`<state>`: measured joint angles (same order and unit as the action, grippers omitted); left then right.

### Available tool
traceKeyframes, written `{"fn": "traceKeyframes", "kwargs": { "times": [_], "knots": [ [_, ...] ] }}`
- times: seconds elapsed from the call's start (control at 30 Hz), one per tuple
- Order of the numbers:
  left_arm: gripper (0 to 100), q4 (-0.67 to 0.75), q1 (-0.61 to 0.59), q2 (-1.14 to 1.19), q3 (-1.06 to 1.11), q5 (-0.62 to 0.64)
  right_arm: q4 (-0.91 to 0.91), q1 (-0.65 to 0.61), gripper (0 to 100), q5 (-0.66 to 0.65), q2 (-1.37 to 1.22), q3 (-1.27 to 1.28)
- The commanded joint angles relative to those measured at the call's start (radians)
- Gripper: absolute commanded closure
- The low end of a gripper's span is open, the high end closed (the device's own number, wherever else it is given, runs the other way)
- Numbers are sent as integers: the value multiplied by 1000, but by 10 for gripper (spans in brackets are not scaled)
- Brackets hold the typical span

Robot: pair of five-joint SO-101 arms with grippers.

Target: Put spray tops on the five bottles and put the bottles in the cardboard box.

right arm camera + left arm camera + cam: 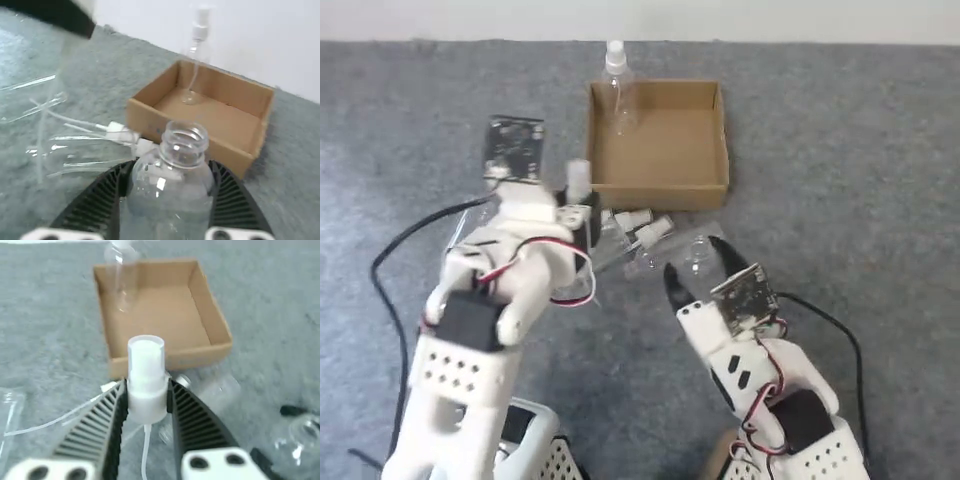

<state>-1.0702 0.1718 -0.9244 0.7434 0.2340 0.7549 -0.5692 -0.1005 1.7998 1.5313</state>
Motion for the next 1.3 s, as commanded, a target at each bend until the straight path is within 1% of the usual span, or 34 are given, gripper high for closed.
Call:
{"fn": "traceKeyframes", "kwargs": {
  "times": [0.0,0.1,0.2,0.4,0.57,0.63,0.8,0.97,1.27],
  "knots": [
    [987,34,-57,-107,1,44,-28,-51,875,-35,16,-14],
    [987,32,-94,-160,5,58,-36,-87,872,-41,16,12],
    [987,34,-123,-218,25,68,-93,-134,872,-43,16,61],
    [987,49,-123,-345,47,68,-159,-156,875,-129,16,110],
    [987,107,-123,-430,93,69,-176,-157,876,-129,16,115],
    [987,120,-123,-459,114,75,-176,-177,873,-133,16,115],
    [987,118,-124,-552,151,132,-176,-243,872,-143,16,115],
    [987,118,-124,-667,174,133,-202,-286,876,-226,16,149],
    [987,114,-118,-830,176,133,-211,-292,876,-233,16,152]
  ]
}}
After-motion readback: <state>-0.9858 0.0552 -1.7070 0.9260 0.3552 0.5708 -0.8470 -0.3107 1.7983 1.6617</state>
